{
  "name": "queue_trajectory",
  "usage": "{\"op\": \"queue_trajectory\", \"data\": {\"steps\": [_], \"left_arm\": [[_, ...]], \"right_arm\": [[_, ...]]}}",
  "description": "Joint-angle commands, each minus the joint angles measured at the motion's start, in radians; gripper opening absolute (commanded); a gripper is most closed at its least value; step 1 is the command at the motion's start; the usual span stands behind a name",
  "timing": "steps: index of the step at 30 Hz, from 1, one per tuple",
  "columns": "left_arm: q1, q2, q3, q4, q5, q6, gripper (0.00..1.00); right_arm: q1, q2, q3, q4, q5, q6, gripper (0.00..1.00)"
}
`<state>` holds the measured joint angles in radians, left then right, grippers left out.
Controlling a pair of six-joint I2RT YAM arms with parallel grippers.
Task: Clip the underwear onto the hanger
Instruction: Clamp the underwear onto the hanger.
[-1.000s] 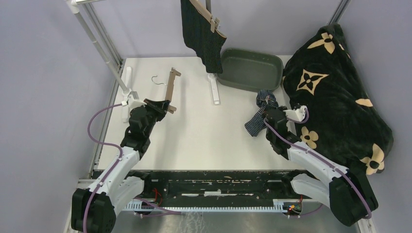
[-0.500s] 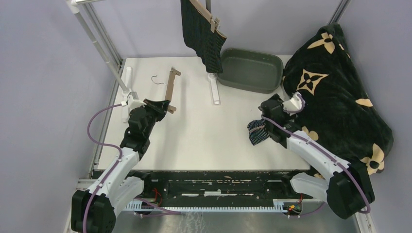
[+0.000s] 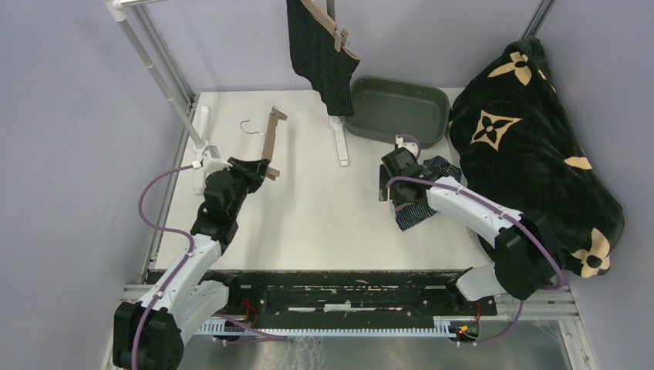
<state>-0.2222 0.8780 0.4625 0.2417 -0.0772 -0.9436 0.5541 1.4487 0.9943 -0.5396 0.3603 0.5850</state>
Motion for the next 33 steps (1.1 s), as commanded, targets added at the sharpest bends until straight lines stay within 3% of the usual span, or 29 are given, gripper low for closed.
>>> {"op": "queue_trajectory", "data": {"steps": [1, 12, 33], "left_arm": [[0.0, -0.002, 0.005, 0.081, -0.007, -0.014, 0.03], [0.0, 0.013, 0.0, 0.094, 0.007, -0.021, 0.03], [0.0, 0.04, -0.008, 0.116, 0.008, -0.021, 0.03]], "right_arm": [[0.052, -0.09, -0.067, -0.095, 0.026, -0.015, 0.85], [0.127, -0.139, -0.181, -0.088, 0.076, 0.027, 0.72], [0.221, 0.101, -0.046, -0.092, 0.29, 0.07, 0.53]]}}
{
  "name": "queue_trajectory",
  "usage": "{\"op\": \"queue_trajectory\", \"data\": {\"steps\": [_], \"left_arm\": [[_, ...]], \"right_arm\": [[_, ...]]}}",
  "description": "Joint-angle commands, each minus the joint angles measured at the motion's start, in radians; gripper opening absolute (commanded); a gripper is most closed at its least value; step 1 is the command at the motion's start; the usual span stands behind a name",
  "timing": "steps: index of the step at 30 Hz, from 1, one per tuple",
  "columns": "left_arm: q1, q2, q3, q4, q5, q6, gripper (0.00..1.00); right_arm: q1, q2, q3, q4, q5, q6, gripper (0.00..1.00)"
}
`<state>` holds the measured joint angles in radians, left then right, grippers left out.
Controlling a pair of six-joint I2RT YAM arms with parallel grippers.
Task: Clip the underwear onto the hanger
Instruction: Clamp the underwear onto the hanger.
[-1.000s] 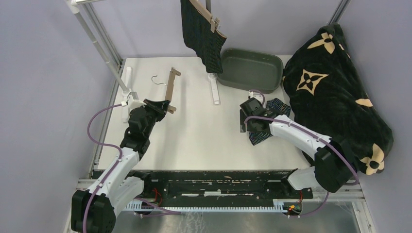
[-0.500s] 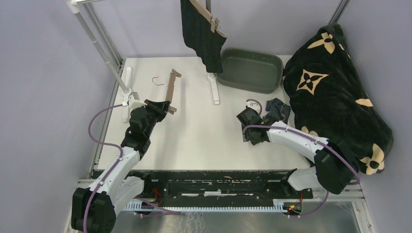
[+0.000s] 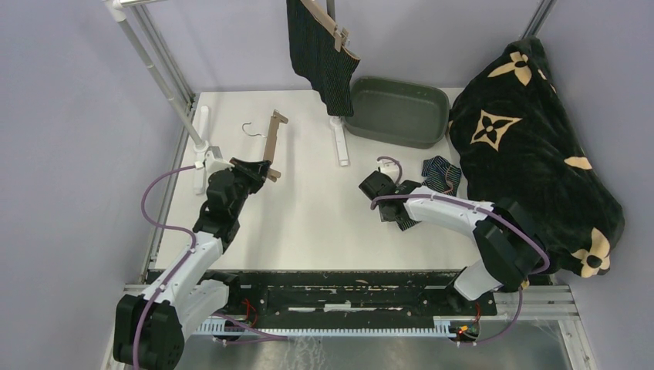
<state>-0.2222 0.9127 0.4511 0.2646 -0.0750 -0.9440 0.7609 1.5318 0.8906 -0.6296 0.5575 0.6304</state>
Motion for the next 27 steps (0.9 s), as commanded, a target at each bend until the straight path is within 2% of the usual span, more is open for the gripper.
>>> {"op": "queue_trajectory", "data": {"steps": [1, 17, 22, 27], "left_arm": [[0.0, 0.007, 0.002, 0.095, 0.007, -0.02, 0.03], [0.0, 0.014, 0.002, 0.101, 0.007, -0.021, 0.03], [0.0, 0.017, 0.003, 0.101, 0.008, -0.021, 0.03], [0.0, 0.014, 0.002, 0.101, 0.006, -0.02, 0.03]], "right_arm": [[0.019, 0.025, 0.065, -0.005, 0.1, 0.024, 0.52], [0.059, 0.062, 0.119, -0.08, 0.211, 0.051, 0.05], [0.073, 0.055, 0.177, -0.081, 0.211, 0.012, 0.02], [0.081, 0.107, 0.318, -0.089, 0.194, -0.054, 0.01]]}}
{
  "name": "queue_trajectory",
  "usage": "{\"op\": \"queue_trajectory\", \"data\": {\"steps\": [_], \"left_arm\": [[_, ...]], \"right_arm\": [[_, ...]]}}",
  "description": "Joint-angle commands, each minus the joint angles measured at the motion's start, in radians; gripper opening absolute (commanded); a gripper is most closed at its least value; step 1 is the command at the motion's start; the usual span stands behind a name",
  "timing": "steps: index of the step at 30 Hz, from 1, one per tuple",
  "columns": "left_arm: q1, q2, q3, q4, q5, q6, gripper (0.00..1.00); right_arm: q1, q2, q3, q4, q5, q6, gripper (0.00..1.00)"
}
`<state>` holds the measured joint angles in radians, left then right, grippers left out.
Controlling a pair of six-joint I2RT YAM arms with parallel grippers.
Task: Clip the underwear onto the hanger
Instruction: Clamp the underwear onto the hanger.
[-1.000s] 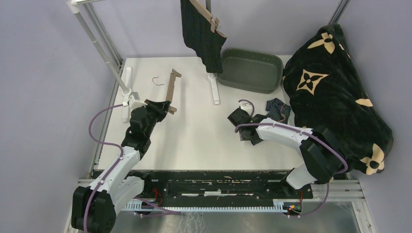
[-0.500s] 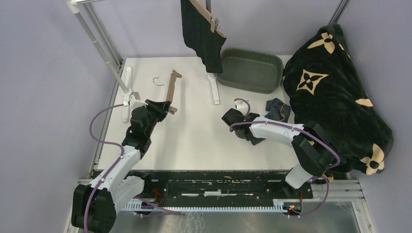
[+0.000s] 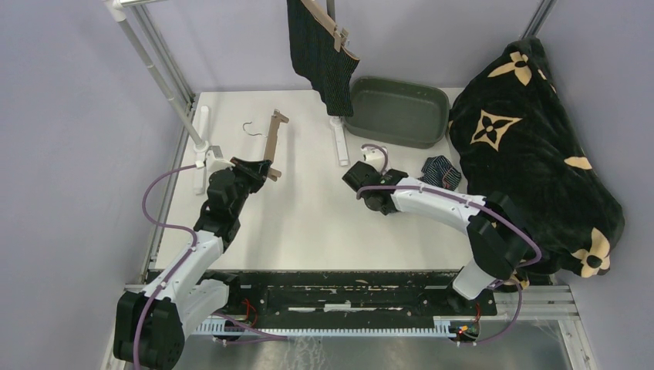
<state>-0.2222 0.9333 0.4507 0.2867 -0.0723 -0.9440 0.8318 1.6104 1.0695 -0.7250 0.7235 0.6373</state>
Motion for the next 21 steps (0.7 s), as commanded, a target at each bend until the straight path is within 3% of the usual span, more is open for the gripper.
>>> {"op": "queue_trajectory", "data": {"steps": [1, 5, 12, 21], "left_arm": [[0.0, -0.007, 0.002, 0.078, 0.002, -0.02, 0.03], [0.0, -0.015, 0.003, 0.069, -0.001, -0.015, 0.03], [0.0, -0.01, 0.005, 0.064, -0.008, -0.013, 0.03], [0.0, -0.017, 0.008, 0.056, -0.01, -0.013, 0.03]], "right_arm": [[0.012, 0.046, 0.173, 0.0, 0.024, -0.072, 0.01], [0.015, 0.052, 0.264, -0.02, 0.033, -0.096, 0.0], [0.015, -0.031, 0.272, -0.012, 0.053, -0.116, 0.0], [0.014, -0.277, 0.164, -0.084, 0.016, -0.112, 0.0]]}}
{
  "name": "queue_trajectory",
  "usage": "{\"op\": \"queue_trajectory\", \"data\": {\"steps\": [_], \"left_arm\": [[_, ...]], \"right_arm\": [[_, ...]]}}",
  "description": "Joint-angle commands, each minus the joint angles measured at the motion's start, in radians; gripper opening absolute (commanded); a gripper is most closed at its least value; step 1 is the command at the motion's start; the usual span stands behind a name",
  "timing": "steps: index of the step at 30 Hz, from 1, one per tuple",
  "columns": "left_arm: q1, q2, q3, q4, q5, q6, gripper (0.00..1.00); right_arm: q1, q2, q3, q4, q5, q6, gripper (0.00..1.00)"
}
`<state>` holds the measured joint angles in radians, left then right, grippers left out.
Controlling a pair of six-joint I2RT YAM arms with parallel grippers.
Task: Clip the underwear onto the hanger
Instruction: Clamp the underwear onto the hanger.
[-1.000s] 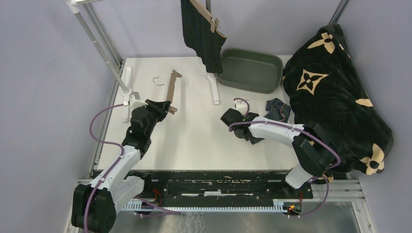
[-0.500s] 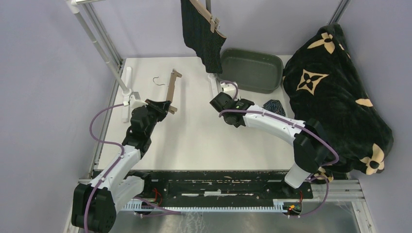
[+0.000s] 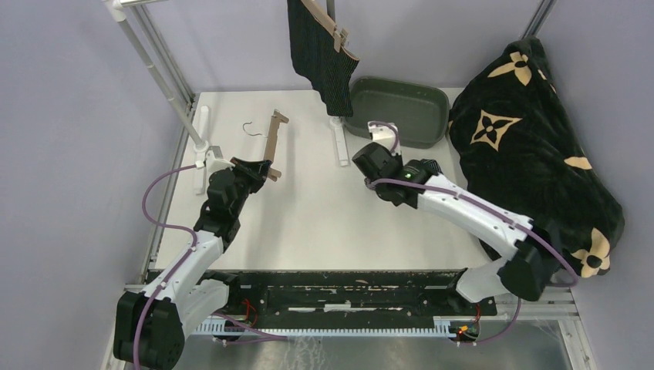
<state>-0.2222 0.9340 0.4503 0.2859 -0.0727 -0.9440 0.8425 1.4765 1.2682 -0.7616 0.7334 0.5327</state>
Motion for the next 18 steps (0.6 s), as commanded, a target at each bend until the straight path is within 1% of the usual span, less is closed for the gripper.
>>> {"op": "queue_trajectory", "data": {"steps": [1, 5, 8, 11, 18], "left_arm": [[0.0, -0.019, 0.007, 0.055, -0.008, -0.015, 0.03], [-0.001, -0.024, 0.004, 0.057, 0.0, -0.026, 0.03], [0.0, -0.022, 0.0, 0.061, 0.004, -0.031, 0.03], [0.0, -0.018, 0.0, 0.063, 0.001, -0.027, 0.03], [0.0, -0.028, -0.002, 0.049, -0.023, -0.013, 0.03]], "right_arm": [[0.004, -0.187, -0.046, -0.064, 0.002, -0.008, 0.0], [0.005, -0.337, -0.075, -0.114, -0.033, -0.042, 0.01], [0.004, -0.348, -0.053, -0.13, -0.081, -0.085, 0.01], [0.004, -0.264, -0.01, -0.106, -0.137, -0.114, 0.01], [0.006, 0.02, 0.065, 0.055, -0.31, -0.121, 0.01]]}}
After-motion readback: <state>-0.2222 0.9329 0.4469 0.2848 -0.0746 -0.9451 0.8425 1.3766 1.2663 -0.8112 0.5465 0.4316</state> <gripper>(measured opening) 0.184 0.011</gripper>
